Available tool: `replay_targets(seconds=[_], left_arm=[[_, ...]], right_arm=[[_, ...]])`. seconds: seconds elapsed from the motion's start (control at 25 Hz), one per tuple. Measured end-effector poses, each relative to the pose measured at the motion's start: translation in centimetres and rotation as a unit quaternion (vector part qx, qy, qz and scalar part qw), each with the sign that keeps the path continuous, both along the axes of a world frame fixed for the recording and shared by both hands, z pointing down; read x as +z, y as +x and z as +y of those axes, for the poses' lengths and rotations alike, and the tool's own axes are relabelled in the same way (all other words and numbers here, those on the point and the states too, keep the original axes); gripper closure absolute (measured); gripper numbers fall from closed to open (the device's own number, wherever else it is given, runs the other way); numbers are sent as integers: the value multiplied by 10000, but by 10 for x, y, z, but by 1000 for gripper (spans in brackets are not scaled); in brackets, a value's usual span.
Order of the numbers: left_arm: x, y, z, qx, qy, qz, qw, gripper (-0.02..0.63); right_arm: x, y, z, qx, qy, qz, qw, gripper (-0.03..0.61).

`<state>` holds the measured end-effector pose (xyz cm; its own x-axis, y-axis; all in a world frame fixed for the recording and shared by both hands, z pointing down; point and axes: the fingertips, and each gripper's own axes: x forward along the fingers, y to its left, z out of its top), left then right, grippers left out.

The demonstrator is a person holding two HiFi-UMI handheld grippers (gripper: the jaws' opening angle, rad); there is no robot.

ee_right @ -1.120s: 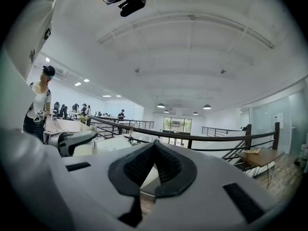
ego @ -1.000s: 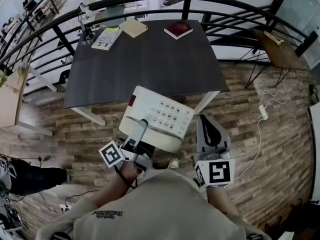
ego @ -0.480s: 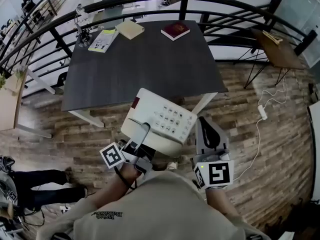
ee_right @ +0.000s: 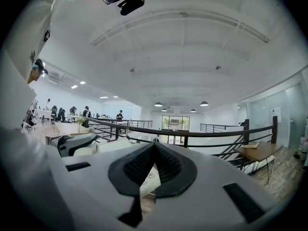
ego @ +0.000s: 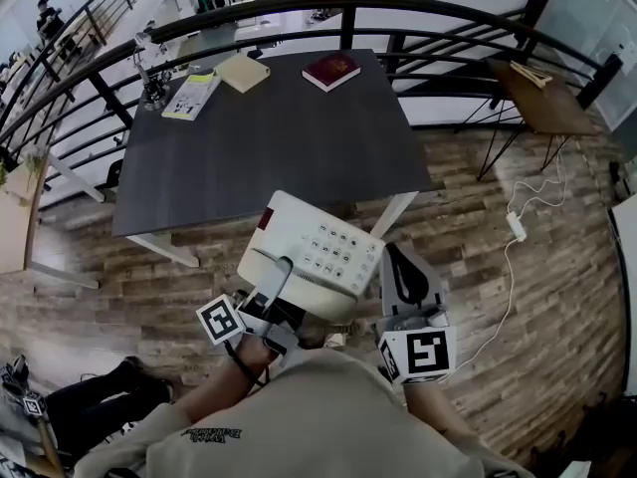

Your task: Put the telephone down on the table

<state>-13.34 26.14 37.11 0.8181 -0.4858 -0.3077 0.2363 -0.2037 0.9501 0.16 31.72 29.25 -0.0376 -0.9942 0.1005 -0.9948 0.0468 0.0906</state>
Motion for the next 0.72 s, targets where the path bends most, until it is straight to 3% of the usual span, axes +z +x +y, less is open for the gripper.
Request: replay_targets(seconds=[0.4,0.72], left_arm=[[-7,57,10,-85,70,286,9995,169],[-14,82,4,25,240,338,9991,169]], right_arm=[[-9,52,15,-86,237,251,9994,577],[-12,74,13,25,379,137,9992,577]])
